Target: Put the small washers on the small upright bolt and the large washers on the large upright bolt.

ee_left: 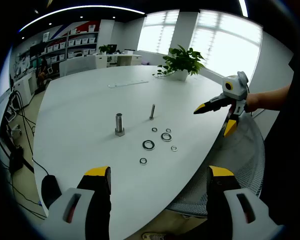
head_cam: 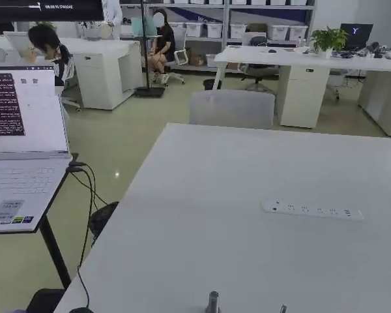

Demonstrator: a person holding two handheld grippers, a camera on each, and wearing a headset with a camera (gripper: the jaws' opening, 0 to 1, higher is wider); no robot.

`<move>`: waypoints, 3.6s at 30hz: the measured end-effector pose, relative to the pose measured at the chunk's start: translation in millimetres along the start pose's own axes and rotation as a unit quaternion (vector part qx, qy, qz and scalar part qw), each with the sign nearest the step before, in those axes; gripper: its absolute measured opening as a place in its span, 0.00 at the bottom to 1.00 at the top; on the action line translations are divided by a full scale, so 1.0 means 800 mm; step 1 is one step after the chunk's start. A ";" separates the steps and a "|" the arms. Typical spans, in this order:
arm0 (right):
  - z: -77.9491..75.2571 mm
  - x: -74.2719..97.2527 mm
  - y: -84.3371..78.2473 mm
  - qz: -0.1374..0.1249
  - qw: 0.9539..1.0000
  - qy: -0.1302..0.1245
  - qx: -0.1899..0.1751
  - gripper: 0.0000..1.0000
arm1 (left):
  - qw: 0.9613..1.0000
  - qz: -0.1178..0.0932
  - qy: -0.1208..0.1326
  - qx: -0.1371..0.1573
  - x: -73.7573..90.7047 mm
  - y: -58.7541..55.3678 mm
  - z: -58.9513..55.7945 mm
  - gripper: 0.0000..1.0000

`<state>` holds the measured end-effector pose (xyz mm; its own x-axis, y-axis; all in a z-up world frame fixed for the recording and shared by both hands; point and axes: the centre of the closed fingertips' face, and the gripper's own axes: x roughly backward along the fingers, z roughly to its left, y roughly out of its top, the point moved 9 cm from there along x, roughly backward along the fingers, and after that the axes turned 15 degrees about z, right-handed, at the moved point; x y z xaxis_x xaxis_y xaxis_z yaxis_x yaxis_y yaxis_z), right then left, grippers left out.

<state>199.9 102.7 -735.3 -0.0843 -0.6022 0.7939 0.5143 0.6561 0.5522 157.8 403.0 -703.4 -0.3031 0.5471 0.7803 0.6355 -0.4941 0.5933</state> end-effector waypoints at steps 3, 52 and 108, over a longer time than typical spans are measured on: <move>0.001 -0.002 -0.001 0.004 1.000 -0.001 0.005 0.88 | 1.000 0.001 0.002 0.001 0.000 -0.002 0.002 0.74; -0.007 -0.051 0.031 0.146 0.971 -0.026 0.190 0.47 | 0.998 0.035 0.022 -0.056 -0.008 -0.010 0.002 0.85; -0.007 -0.116 0.035 0.272 0.917 -0.031 0.291 0.19 | 0.996 0.045 0.007 -0.080 -0.006 -0.017 0.003 0.74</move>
<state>226.7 174.4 -795.1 -0.0080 -0.0979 0.9952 -0.0453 0.9942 0.0975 152.0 408.9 -715.5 -0.2598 0.4865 0.8342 0.5403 -0.6428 0.5431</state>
